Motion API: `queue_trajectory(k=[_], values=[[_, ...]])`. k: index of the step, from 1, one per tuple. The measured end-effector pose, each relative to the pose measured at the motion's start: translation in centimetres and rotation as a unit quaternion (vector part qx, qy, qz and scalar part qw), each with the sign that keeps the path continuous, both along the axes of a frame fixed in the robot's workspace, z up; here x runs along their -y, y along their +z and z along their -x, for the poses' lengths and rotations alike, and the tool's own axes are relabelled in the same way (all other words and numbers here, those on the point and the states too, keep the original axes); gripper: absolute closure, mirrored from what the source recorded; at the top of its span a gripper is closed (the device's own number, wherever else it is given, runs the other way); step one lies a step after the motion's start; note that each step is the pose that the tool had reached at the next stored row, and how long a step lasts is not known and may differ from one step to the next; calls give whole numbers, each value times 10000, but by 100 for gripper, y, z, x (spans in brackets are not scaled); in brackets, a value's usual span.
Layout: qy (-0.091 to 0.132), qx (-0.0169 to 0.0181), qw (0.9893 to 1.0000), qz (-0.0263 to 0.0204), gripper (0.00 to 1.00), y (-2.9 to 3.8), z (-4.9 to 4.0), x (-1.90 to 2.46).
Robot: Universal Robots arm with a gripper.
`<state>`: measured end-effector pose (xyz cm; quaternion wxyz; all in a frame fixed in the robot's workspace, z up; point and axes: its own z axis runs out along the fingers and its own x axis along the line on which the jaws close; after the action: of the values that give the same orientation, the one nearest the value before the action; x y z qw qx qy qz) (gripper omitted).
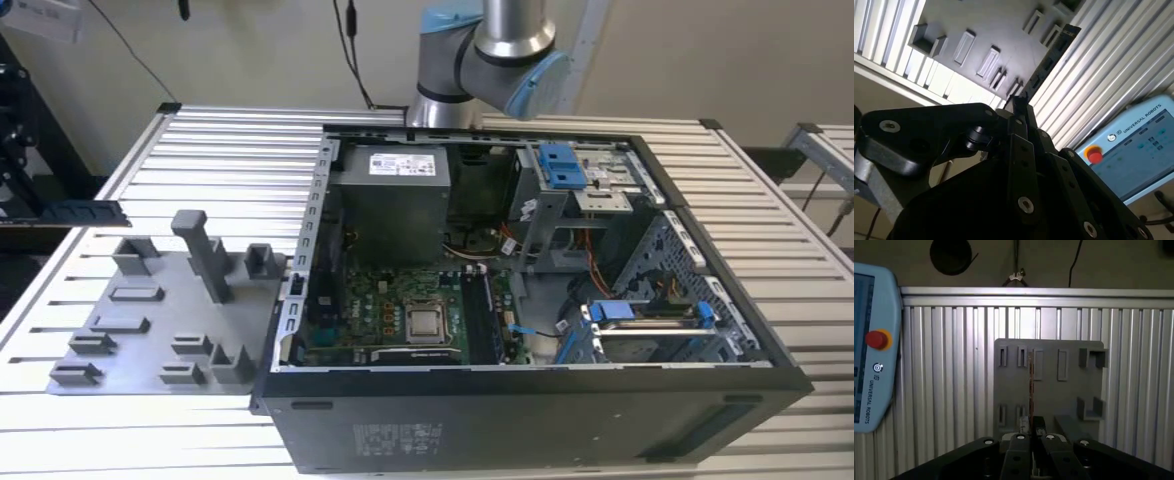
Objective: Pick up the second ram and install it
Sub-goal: 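Pick up the second ram and move it above second insertion slot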
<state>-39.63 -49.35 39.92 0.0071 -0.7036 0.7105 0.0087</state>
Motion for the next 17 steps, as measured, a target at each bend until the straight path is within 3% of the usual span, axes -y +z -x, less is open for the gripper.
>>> queue_trajectory(k=[10, 17], values=[[0, 0, 10000, 0, 86, 152, 0, 0], [0, 3, 10000, 0, 86, 155, 0, 0]])
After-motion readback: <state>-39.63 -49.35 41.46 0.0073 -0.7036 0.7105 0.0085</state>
